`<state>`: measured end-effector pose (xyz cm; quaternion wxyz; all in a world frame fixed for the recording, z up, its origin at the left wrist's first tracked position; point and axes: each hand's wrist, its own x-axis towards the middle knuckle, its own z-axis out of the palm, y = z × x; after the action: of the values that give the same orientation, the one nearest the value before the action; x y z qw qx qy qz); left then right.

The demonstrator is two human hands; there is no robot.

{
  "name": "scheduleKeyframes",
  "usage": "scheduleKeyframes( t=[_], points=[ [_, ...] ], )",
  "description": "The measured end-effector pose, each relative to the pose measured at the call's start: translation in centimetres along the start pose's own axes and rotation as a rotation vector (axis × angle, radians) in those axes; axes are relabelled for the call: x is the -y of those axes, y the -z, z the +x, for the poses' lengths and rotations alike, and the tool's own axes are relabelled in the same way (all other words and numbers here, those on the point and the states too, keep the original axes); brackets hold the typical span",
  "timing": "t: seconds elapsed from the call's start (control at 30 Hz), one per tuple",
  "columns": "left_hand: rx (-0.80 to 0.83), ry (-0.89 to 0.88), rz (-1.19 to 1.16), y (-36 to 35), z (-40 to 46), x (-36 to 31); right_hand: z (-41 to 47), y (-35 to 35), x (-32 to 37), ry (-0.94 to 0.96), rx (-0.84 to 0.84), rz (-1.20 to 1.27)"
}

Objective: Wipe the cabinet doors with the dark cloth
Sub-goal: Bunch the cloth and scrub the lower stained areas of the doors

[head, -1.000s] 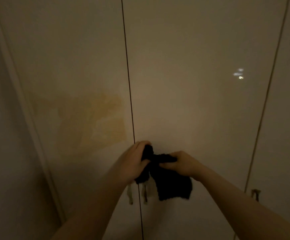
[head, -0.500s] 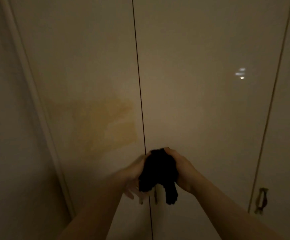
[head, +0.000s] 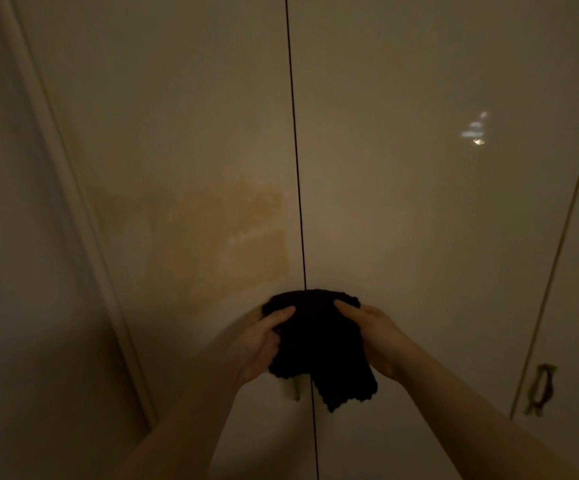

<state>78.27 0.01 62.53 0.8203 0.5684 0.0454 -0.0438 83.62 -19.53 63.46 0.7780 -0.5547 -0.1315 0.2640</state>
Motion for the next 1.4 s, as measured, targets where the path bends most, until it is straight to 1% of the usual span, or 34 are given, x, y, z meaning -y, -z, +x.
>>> scheduleKeyframes(
  t=[0.07, 0.17, 0.2, 0.3, 0.4, 0.43, 0.47, 0.53, 0.57, 0.6, 0.63, 0.7, 0.77, 0.8, 0.83, 0.87, 0.9, 0.93, 1.0, 1.03, 1.1, 1.13, 1.2, 1.27, 1.33, 1.4],
  points=[
    [-0.011, -0.061, -0.038, 0.1, 0.1, -0.6, 0.1, -0.8, 0.1, 0.022, 0.035, 0.021],
    [0.064, -0.133, -0.011, 0.3, 0.1, -1.0, 0.6, -1.9, 0.1, 0.085, -0.011, 0.02],
    [0.061, -0.151, 0.004, 0.5, 0.2, -0.9, 0.8, -2.1, 0.1, 0.097, -0.03, 0.016],
    [-0.102, -0.159, 0.023, 0.9, 0.1, -1.2, 1.1, -2.3, -0.1, 0.126, -0.08, -0.072],
    [-0.276, -0.09, 0.164, 1.8, -0.2, -1.8, 1.5, -2.3, -0.6, 0.201, -0.159, -0.284],
    [-0.333, -0.073, 0.246, 2.1, -0.3, -2.1, 1.6, -2.3, -0.6, 0.23, -0.189, -0.383],
    [-0.37, -0.094, 0.346, 2.2, -0.3, -2.3, 1.8, -2.2, -0.5, 0.26, -0.227, -0.532],
    [-0.396, -0.25, 0.62, 2.4, -0.3, -2.6, 2.1, -2.1, -0.6, 0.3, -0.312, -0.948],
    [-0.407, -0.339, 0.798, 2.2, -0.4, -2.8, 2.2, -2.2, -0.6, 0.298, -0.348, -1.177],
    [-0.425, -0.401, 0.981, 2.0, -0.4, -2.8, 2.3, -2.5, -0.6, 0.271, -0.379, -1.355],
    [-0.44, -0.454, 1.151, 2.0, -0.2, -2.8, 2.4, -2.8, -0.5, 0.223, -0.407, -1.47],
    [-0.498, -0.548, 1.517, 2.1, 0.4, -2.7, 2.5, -3.4, 0.3, 0.076, -0.403, -1.544],
    [-0.597, -0.61, 1.827, 2.6, 1.2, -2.4, 2.7, -4.2, 1.4, -0.103, -0.296, -1.472],
    [-0.65, -0.662, 1.888, 3.0, 1.7, -2.2, 2.9, -4.4, 1.8, -0.179, -0.253, -1.349],
    [-0.697, -0.724, 1.886, 3.2, 2.0, -2.0, 3.1, -4.7, 1.9, -0.232, -0.239, -1.182],
    [-0.758, -0.792, 1.833, 3.3, 2.2, -1.8, 3.4, -4.9, 1.7, -0.248, -0.254, -1.0],
    [-0.806, -0.833, 1.776, 3.5, 2.6, -1.7, 3.7, -5.0, 1.2, -0.227, -0.282, -0.826],
    [-0.829, -0.834, 1.746, 3.8, 2.9, -1.6, 4.0, -5.0, 0.6, -0.179, -0.323, -0.658],
    [-0.785, -0.761, 1.733, 4.2, 3.0, -1.3, 4.8, -5.0, -1.3, -0.048, -0.391, -0.416],
    [-0.74, -0.693, 1.666, 4.4, 3.1, -1.1, 5.2, -4.9, -2.4, 0.019, -0.411, -0.361],
    [-0.684, -0.605, 1.374, 4.5, 3.3, -0.5, 6.1, -4.7, -4.6, 0.105, -0.463, -0.287],
    [-0.681, -0.594, 1.245, 4.5, 3.5, 0.1, 6.5, -4.6, -5.6, 0.122, -0.506, -0.24],
    [-0.672, -0.59, 1.06, 4.5, 4.0, 1.4, 7.2, -4.6, -7.0, 0.143, -0.597, -0.123],
    [-0.622, -0.544, 0.87, 4.3, 4.3, 2.4, 7.3, -4.9, -7.9, 0.147, -0.664, -0.003],
    [-0.565, -0.511, 0.78, 4.1, 4.6, 2.7, 7.1, -5.0, -8.3, 0.089, -0.692, 0.021],
    [-0.496, -0.512, 0.812, 3.9, 4.8, 2.5, 7.2, -4.9, -8.7, -0.019, -0.658, -0.027]
  ],
)
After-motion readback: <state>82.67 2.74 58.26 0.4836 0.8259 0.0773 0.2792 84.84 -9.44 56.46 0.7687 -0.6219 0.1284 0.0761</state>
